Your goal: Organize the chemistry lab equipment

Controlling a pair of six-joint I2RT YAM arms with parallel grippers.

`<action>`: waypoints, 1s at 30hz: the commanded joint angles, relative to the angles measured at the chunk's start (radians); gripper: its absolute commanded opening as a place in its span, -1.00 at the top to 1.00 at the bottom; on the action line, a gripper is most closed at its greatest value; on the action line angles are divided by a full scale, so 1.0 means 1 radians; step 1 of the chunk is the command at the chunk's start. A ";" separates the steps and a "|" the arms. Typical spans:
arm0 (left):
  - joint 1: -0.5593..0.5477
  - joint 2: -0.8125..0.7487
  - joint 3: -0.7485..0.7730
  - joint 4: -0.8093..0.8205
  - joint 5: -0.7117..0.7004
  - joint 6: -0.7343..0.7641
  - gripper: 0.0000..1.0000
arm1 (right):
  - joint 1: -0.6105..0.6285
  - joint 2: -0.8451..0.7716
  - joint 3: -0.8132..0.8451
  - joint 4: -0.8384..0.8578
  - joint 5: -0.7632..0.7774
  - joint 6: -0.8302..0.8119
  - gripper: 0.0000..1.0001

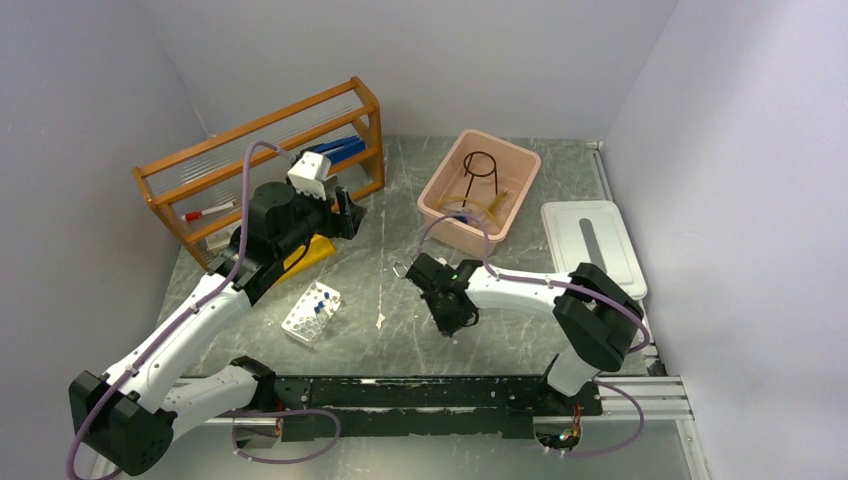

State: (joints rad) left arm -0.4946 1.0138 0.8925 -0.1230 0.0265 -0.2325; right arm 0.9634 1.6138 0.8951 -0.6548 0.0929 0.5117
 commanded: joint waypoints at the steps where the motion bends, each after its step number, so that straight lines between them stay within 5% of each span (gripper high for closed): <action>1: 0.005 -0.006 -0.002 0.027 -0.008 -0.003 -0.60 | 0.006 0.074 -0.060 0.016 -0.023 -0.007 0.81; 3: 0.005 -0.005 -0.001 0.028 -0.008 -0.005 -0.60 | 0.006 0.068 -0.061 0.023 -0.017 -0.013 1.00; 8: 0.005 -0.003 -0.004 0.018 -0.025 -0.035 -0.67 | 0.006 -0.022 -0.078 0.111 -0.021 -0.013 1.00; 15: 0.007 -0.002 0.015 -0.100 -0.227 -0.163 -0.93 | 0.006 -0.167 -0.127 0.333 -0.088 -0.003 1.00; 24: 0.007 0.029 -0.054 -0.088 0.033 -0.422 -0.86 | 0.005 -0.172 -0.096 0.507 -0.067 0.081 1.00; 30: 0.006 0.101 -0.099 -0.012 0.126 -0.460 -0.81 | 0.005 -0.180 -0.107 0.603 -0.049 0.139 1.00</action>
State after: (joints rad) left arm -0.4934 1.0782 0.8223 -0.2016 0.0475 -0.6319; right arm 0.9642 1.4586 0.7689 -0.1772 0.0158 0.5964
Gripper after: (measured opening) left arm 0.907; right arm 0.040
